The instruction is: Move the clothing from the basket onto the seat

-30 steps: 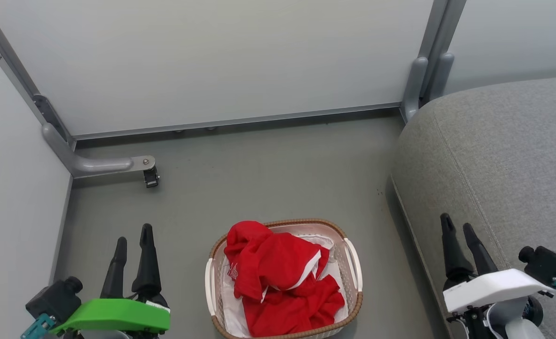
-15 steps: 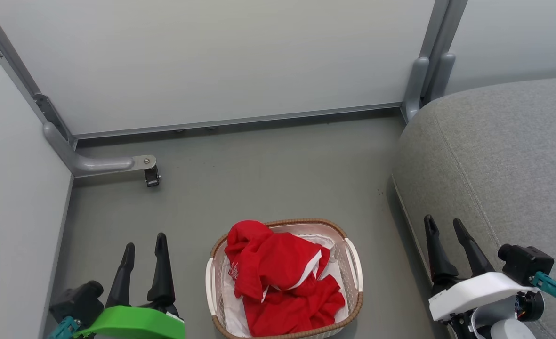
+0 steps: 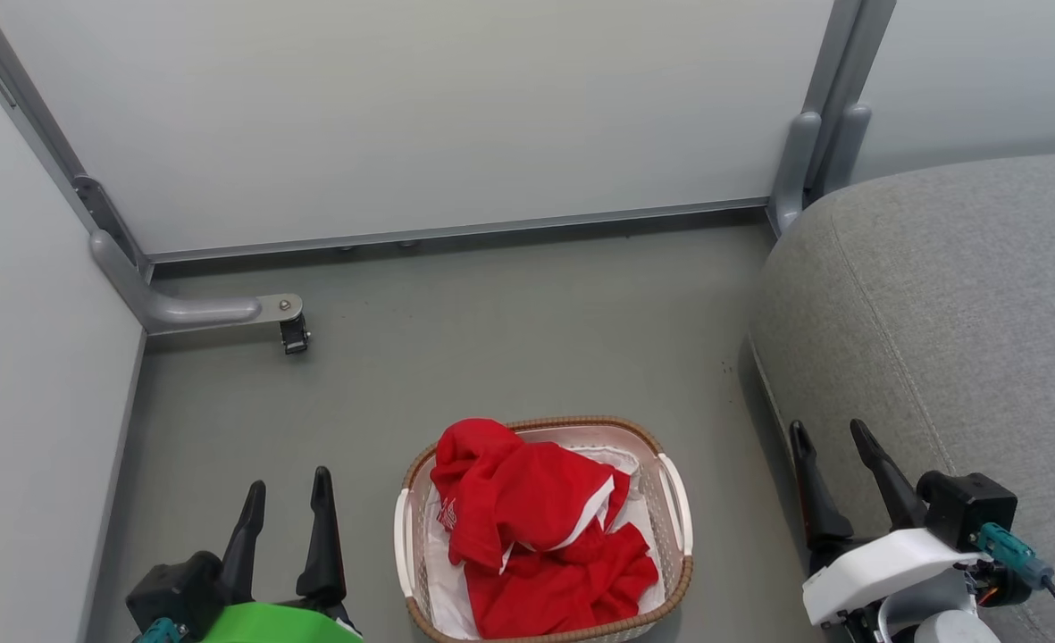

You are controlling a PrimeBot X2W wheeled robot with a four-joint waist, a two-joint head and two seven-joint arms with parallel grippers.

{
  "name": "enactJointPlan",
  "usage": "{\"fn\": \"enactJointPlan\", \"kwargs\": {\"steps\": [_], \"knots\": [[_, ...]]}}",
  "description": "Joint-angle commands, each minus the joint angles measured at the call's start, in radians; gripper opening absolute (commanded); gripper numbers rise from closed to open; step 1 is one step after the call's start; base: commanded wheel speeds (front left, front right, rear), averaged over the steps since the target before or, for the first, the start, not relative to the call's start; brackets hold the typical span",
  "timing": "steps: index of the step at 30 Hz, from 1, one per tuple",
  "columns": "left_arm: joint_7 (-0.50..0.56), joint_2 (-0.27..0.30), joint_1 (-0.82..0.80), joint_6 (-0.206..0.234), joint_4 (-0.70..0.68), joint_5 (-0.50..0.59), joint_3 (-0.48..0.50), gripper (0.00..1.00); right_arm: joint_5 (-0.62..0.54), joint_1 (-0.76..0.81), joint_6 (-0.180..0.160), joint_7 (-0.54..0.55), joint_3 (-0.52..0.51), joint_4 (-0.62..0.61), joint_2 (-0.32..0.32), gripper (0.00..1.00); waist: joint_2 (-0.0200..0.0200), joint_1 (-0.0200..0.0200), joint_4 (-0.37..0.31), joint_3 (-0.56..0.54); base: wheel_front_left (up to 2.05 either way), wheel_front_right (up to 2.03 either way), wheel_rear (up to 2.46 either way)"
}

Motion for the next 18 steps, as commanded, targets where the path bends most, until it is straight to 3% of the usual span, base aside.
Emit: {"fn": "enactJointPlan", "kwargs": {"steps": [1,18], "knots": [[-0.011,0.008,0.017,0.005,-0.003,0.021,-0.002,1.0,-0.026,0.003,0.0,-0.01,0.001,-0.002,-0.006,1.0,0.0,0.0,0.001,0.0,0.0,0.0,0.0],[-0.044,0.009,0.03,0.008,0.007,0.133,-0.024,1.0,-0.151,0.005,0.0,-0.046,0.016,0.009,-0.008,1.0,0.0,0.0,0.007,0.003,0.0,0.0,0.0]]}}
